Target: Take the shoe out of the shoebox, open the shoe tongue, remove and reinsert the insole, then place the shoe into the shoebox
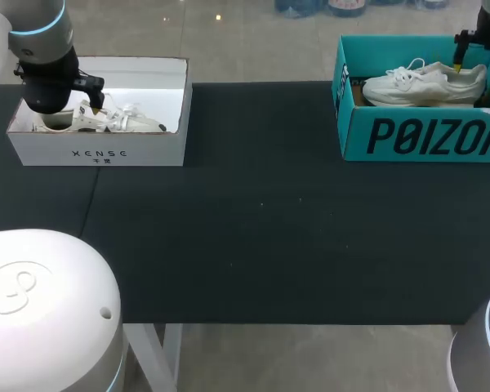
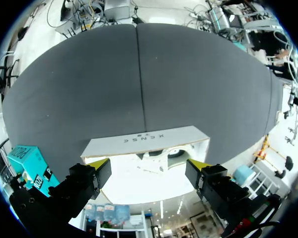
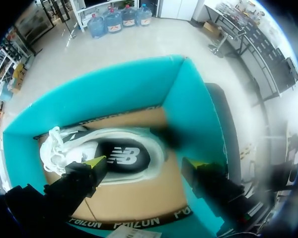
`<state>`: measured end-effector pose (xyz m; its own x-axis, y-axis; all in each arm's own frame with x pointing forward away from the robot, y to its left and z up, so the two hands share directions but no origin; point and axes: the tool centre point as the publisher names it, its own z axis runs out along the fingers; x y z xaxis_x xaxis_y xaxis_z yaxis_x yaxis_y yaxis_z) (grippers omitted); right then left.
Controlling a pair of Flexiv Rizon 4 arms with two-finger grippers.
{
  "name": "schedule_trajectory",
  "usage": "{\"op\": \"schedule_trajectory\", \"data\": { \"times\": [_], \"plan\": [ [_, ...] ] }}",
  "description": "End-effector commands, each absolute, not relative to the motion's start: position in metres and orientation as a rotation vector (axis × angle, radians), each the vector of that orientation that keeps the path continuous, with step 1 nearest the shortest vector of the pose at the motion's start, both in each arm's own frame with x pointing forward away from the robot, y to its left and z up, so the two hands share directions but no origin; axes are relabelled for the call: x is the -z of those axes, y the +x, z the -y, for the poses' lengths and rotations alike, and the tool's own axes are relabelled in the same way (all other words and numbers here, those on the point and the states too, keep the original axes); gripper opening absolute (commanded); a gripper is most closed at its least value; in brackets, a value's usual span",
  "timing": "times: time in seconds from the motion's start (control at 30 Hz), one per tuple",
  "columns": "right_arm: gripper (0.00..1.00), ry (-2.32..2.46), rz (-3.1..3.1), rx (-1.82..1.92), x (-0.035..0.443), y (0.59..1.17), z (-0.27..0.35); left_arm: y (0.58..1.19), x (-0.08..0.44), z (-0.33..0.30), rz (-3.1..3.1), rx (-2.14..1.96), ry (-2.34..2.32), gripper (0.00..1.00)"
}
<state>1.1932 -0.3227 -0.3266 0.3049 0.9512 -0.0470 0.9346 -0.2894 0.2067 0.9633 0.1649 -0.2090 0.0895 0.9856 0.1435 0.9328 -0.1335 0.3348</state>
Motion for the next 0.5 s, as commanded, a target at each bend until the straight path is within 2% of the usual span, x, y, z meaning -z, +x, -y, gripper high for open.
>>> {"op": "schedule_trajectory", "data": {
  "times": [0.03, 0.3, 0.4, 0.5],
  "plan": [
    [1.0, 2.379, -1.764, -0.107, 0.3322, 1.2035, 0.3269, 0.9615, 0.2085, -0.165, -1.956, -0.507, 2.197, 1.0],
    [1.0, 2.365, -1.777, -0.112, 0.3363, 1.2038, 0.3288, 0.9615, 0.2085, -0.165, -1.956, -0.507, 2.197, 1.0],
    [0.84, 2.363, -1.778, -0.114, 0.3373, 1.2042, 0.3286, 0.9615, 0.2085, -0.165, -1.956, -0.507, 2.197, 1.0],
    [0.8, 2.359, -1.778, -0.114, 0.3391, 1.204, 0.3284, 0.9615, 0.2085, -0.165, -1.956, -0.507, 2.197, 1.0]
  ]
}}
